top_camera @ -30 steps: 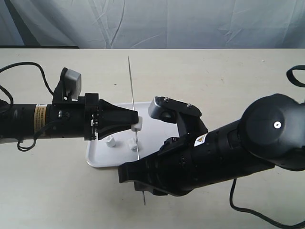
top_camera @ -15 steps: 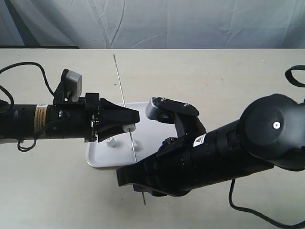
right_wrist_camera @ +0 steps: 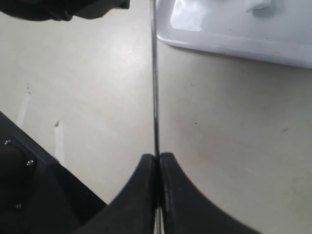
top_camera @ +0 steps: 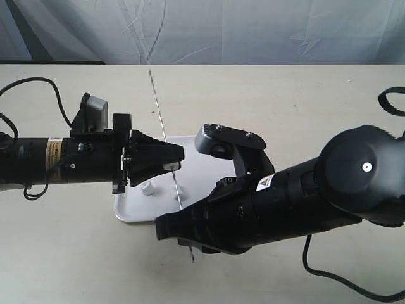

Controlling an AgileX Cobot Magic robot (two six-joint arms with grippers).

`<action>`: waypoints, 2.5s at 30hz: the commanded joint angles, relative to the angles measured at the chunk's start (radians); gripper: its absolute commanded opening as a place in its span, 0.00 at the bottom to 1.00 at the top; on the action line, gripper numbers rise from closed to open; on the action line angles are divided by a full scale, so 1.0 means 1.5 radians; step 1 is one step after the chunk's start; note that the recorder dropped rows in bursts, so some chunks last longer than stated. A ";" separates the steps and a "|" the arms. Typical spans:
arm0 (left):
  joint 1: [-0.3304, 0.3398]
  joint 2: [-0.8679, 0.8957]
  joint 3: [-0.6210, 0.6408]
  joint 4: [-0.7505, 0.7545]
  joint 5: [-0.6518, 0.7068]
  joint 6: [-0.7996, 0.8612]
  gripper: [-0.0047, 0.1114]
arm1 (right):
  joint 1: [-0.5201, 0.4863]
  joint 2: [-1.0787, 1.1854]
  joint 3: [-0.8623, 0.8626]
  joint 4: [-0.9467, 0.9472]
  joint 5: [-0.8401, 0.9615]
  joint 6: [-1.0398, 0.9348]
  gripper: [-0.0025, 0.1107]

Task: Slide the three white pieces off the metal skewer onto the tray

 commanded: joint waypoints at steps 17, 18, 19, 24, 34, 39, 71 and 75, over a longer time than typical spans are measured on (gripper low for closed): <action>0.043 -0.003 -0.002 -0.084 -0.001 -0.008 0.22 | 0.000 -0.001 -0.002 -0.085 0.098 0.003 0.02; 0.054 -0.003 -0.002 -0.079 -0.001 -0.008 0.22 | 0.000 -0.001 -0.002 -0.093 0.113 0.004 0.02; 0.067 -0.003 -0.002 -0.072 -0.001 -0.008 0.22 | 0.000 -0.001 -0.002 -0.098 0.127 0.004 0.02; 0.128 -0.003 -0.002 -0.044 -0.001 -0.008 0.22 | 0.000 -0.001 -0.002 -0.100 0.184 0.004 0.02; 0.233 -0.003 -0.002 -0.024 -0.001 0.013 0.22 | 0.000 -0.003 -0.002 -0.152 0.246 0.048 0.02; 0.251 -0.003 -0.002 -0.004 -0.001 0.036 0.22 | 0.000 -0.003 -0.002 -0.152 0.235 0.051 0.02; -0.011 0.091 -0.029 -0.343 0.303 0.787 0.34 | -0.074 0.217 -0.145 -0.367 0.200 0.229 0.02; -0.011 0.091 -0.034 -0.342 0.284 0.787 0.33 | -0.074 0.217 -0.145 -0.368 0.201 0.229 0.02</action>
